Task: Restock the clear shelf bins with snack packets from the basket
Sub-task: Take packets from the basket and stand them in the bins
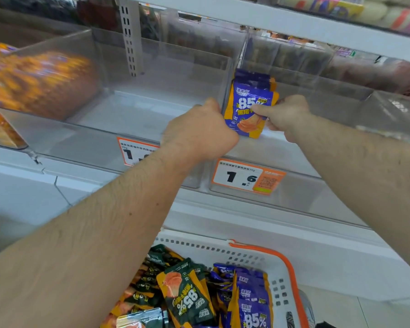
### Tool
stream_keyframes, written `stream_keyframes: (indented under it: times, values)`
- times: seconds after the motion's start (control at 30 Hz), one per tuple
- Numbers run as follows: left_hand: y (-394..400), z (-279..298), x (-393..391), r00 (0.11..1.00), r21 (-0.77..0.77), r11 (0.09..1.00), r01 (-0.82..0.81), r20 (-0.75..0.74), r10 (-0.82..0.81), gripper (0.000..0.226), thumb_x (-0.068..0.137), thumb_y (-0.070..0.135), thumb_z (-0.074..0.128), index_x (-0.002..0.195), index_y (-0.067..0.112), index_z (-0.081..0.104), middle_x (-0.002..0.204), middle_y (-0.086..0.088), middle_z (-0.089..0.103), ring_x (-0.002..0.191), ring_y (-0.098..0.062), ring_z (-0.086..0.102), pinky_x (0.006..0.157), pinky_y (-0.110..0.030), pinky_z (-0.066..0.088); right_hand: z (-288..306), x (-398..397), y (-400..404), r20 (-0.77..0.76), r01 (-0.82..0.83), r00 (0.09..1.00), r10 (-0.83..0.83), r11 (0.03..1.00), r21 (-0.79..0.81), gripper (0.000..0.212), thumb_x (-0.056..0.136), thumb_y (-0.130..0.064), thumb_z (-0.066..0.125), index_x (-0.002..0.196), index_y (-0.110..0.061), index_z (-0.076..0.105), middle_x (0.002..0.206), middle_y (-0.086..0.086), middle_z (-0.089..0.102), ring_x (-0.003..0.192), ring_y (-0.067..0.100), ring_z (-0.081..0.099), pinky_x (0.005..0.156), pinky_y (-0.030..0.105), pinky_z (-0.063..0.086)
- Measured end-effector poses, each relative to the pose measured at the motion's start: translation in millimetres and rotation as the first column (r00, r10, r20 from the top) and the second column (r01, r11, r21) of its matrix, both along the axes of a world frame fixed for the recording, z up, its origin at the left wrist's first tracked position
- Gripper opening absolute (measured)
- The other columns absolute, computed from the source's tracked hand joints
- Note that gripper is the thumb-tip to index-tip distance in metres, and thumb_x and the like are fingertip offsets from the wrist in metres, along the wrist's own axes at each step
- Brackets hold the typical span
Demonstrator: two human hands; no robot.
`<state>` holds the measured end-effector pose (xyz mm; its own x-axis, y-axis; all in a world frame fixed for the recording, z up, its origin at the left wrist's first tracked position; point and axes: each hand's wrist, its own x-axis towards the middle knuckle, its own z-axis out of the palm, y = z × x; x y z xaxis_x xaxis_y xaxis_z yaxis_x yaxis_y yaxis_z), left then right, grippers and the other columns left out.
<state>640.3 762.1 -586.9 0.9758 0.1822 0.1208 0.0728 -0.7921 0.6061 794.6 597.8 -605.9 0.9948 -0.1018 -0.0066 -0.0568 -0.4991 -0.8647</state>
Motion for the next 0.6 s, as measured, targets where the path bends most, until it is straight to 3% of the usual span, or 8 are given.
stream_keyframes:
  times: [0.2, 0.33, 0.5, 0.6]
  values:
    - [-0.5, 1.1, -0.8, 1.0, 0.0, 1.0, 0.0, -0.008, 0.0, 0.032, 0.082, 0.037, 0.058, 0.108, 0.021, 0.046, 0.11, -0.003, 0.06, 0.095, -0.027, 0.059, 0.082, -0.036, 0.048, -0.1, -0.9, 3.1, 0.032, 0.007, 0.999, -0.007, 1.0, -0.004, 0.034, 0.072, -0.037, 0.086, 0.074, -0.016, 0.06, 0.091, 0.01, 0.071, 0.086, 0.027, 0.071, 0.082, 0.046, 0.059]
    - [-0.2, 1.1, -0.5, 1.0, 0.019, 1.0, -0.014, -0.006, 0.014, 0.03, 0.082, 0.035, 0.058, 0.105, 0.022, 0.045, 0.104, 0.0, 0.056, 0.089, -0.026, 0.055, 0.075, -0.033, 0.041, -0.2, 11.8, 4.3, 0.053, 0.022, 0.998, -0.019, 0.998, -0.059, 0.031, 0.081, -0.039, 0.076, 0.074, -0.014, 0.059, 0.099, 0.018, 0.071, 0.089, 0.03, 0.071, 0.083, 0.048, 0.058]
    - [1.1, -1.5, 0.8, 1.0, -0.002, 1.0, 0.006, 0.003, -0.006, 0.031, 0.082, 0.037, 0.059, 0.107, 0.023, 0.045, 0.102, 0.001, 0.057, 0.088, -0.022, 0.057, 0.074, -0.033, 0.044, -4.9, 19.2, 5.8, 0.024, 0.07, 0.997, -0.069, 0.996, -0.048, 0.044, 0.071, -0.047, 0.082, 0.091, -0.009, 0.069, 0.093, 0.011, 0.072, 0.085, 0.029, 0.071, 0.081, 0.046, 0.059]
    - [2.3, -1.4, 2.0, 1.0, -0.003, 1.0, 0.005, 0.01, -0.005, 0.033, 0.083, 0.038, 0.06, 0.109, 0.023, 0.046, 0.104, 0.002, 0.058, 0.088, -0.021, 0.058, 0.072, -0.032, 0.043, -3.4, 18.0, 4.6, -0.003, 0.079, 0.997, -0.079, 0.997, -0.026, 0.049, 0.063, -0.049, 0.087, 0.09, -0.012, 0.07, 0.093, 0.008, 0.073, 0.084, 0.025, 0.072, 0.08, 0.044, 0.06]
